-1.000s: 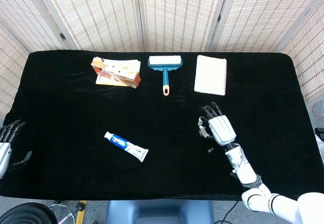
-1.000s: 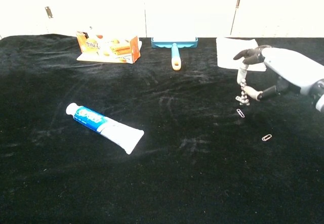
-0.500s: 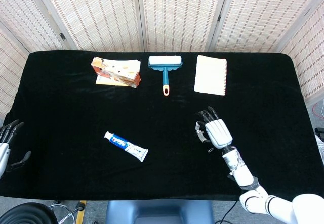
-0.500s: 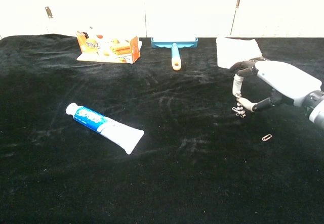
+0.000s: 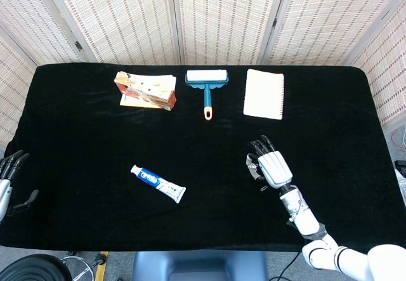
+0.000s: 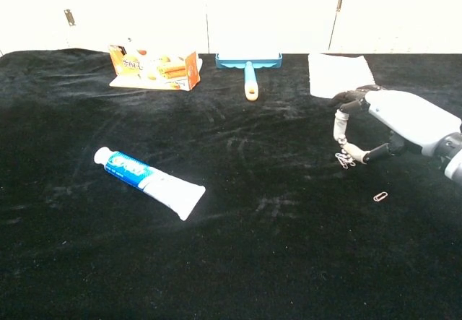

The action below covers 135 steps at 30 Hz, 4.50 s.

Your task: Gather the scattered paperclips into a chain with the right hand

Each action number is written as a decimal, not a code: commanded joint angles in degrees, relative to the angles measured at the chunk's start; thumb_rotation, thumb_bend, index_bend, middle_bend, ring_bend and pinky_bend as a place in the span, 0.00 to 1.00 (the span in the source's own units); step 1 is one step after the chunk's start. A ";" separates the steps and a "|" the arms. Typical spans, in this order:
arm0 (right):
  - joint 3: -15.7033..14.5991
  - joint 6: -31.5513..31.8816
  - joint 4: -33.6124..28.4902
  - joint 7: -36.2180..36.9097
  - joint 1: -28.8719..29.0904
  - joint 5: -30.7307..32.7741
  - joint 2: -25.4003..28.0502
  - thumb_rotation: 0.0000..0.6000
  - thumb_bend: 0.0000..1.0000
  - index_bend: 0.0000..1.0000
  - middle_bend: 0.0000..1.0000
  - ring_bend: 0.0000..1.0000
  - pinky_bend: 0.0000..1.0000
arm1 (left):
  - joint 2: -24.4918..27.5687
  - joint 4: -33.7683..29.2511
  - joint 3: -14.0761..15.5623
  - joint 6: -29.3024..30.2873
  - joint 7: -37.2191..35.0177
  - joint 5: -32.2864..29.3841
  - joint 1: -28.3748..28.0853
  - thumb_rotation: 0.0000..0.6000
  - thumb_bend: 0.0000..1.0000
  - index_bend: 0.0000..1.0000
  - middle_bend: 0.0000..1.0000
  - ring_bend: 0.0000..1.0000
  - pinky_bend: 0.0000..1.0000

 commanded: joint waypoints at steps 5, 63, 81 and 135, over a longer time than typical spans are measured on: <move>-0.13 0.08 -0.64 -0.49 -0.43 -0.20 0.68 1.00 0.64 0.98 0.21 0.14 0.00 | -0.02 0.00 0.01 -0.04 0.05 -0.01 -0.01 1.00 0.41 0.00 0.06 0.07 0.08; -1.49 16.93 -9.39 1.91 -14.41 -1.28 12.87 1.00 0.64 0.98 0.21 0.14 0.00 | -1.79 -0.69 0.40 -1.54 5.91 -0.01 -1.06 1.00 0.41 0.00 0.06 0.07 0.08; -2.87 16.00 -1.17 8.41 -22.22 2.44 12.56 1.00 0.64 0.98 0.21 0.15 0.00 | -2.23 -1.50 0.63 -1.24 8.14 0.17 -1.10 1.00 0.41 0.00 0.06 0.07 0.08; -4.60 12.28 -36.91 -21.51 -26.87 4.11 34.02 1.00 0.31 0.00 0.00 0.00 0.00 | -2.26 -3.99 2.31 0.30 11.93 3.58 -0.67 1.00 0.41 0.00 0.06 0.07 0.08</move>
